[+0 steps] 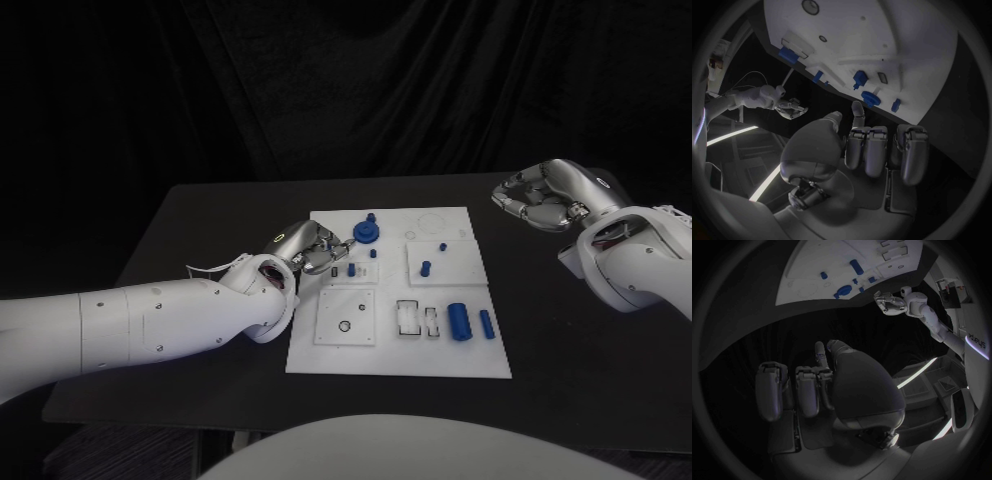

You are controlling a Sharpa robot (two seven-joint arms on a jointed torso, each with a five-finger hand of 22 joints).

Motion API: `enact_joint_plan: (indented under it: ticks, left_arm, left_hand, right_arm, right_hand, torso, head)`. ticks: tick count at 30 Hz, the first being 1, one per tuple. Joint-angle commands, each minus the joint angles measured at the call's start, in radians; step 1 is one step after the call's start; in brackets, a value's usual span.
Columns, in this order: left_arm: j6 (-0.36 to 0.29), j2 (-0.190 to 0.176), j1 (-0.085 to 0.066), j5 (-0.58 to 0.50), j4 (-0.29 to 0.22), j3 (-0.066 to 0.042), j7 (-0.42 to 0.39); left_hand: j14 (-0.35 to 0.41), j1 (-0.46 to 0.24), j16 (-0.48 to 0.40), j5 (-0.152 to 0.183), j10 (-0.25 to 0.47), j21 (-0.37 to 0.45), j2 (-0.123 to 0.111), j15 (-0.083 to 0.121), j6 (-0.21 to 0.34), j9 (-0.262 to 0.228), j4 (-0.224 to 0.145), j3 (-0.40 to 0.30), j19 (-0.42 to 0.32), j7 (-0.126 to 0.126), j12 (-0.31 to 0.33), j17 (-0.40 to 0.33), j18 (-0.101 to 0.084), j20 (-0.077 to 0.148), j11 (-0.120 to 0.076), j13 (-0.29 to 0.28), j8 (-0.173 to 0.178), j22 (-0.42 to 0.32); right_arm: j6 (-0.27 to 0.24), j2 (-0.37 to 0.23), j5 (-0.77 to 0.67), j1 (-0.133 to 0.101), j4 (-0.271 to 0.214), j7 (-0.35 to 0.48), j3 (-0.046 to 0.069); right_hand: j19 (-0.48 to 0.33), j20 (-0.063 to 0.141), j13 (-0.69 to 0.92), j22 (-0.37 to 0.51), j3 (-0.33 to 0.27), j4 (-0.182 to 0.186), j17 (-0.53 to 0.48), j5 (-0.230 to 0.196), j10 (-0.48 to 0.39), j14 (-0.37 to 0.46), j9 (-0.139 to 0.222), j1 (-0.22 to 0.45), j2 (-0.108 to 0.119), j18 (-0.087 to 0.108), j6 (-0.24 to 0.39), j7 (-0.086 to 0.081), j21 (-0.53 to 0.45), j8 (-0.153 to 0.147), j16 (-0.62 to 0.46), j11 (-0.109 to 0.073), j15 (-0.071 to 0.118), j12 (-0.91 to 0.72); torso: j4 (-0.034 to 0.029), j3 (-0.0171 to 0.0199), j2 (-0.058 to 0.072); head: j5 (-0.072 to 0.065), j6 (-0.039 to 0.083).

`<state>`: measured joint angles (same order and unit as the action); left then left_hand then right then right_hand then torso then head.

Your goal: Assemble the parts on the task board

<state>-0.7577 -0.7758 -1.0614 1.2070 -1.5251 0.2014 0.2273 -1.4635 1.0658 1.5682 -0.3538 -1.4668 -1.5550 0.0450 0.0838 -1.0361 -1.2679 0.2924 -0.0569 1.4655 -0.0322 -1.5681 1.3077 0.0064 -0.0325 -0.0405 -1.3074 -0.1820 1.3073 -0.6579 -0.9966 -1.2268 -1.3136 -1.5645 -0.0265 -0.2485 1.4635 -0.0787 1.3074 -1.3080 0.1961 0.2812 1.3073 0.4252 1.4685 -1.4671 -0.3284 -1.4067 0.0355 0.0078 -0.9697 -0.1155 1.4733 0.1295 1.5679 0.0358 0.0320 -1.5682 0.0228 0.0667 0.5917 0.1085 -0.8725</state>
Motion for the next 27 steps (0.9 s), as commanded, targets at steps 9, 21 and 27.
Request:
enact_joint_plan:
  ticks: [9,21,27]
  left_arm:
    - [0.154,-0.029,-0.143,-0.002,-0.003,0.0,-0.001]
    - [0.471,0.041,-0.263,-0.002,0.193,0.01,0.051]
    - [0.612,0.097,-0.27,-0.002,0.281,0.01,0.118]
  left_hand:
    - [-0.107,0.172,0.003,-0.038,-0.104,-0.003,-0.031,-0.005,0.046,-0.011,-0.01,-0.061,0.096,-0.004,-0.003,0.263,-0.002,-0.001,0.008,-0.263,0.024,0.258]
    - [-0.107,0.211,0.003,0.131,-0.104,-0.015,-0.026,-0.018,0.057,-0.002,-0.003,-0.086,0.105,-0.019,-0.003,0.263,-0.006,-0.014,0.022,-0.263,0.046,0.263]
    - [-0.107,0.099,0.003,0.188,-0.104,-0.016,-0.027,-0.024,0.038,0.012,0.0,-0.026,0.105,-0.025,-0.003,0.263,-0.006,-0.02,0.028,-0.263,0.054,0.263]
  right_arm:
    - [-0.035,0.004,-0.003,0.002,0.005,0.015,0.001]
    - [-0.028,0.022,-0.003,0.003,0.015,0.016,0.001]
    - [-0.025,0.02,-0.003,0.005,0.011,0.016,0.001]
  right_hand:
    - [0.05,-0.007,0.263,-0.229,0.006,-0.001,0.263,0.005,0.102,-0.104,0.001,-0.002,0.007,0.018,-0.009,-0.002,0.002,-0.006,0.003,0.005,-0.007,-0.003]
    - [0.05,-0.007,0.263,-0.229,0.006,0.0,0.263,0.005,0.102,-0.104,0.002,-0.002,0.007,0.018,-0.008,-0.002,0.002,-0.006,0.003,0.005,-0.007,-0.003]
    - [0.05,-0.007,0.263,-0.228,0.006,0.0,0.263,0.005,0.102,-0.104,0.002,-0.002,0.006,0.018,-0.008,-0.001,0.002,-0.006,0.003,0.005,-0.007,-0.003]
  torso:
    - [0.0019,0.0015,-0.002]
    - [0.0012,0.0001,0.0]
    - [-0.0012,0.0014,0.001]
  head:
    - [0.016,0.0]
    - [0.035,0.0]
    - [0.029,0.0]
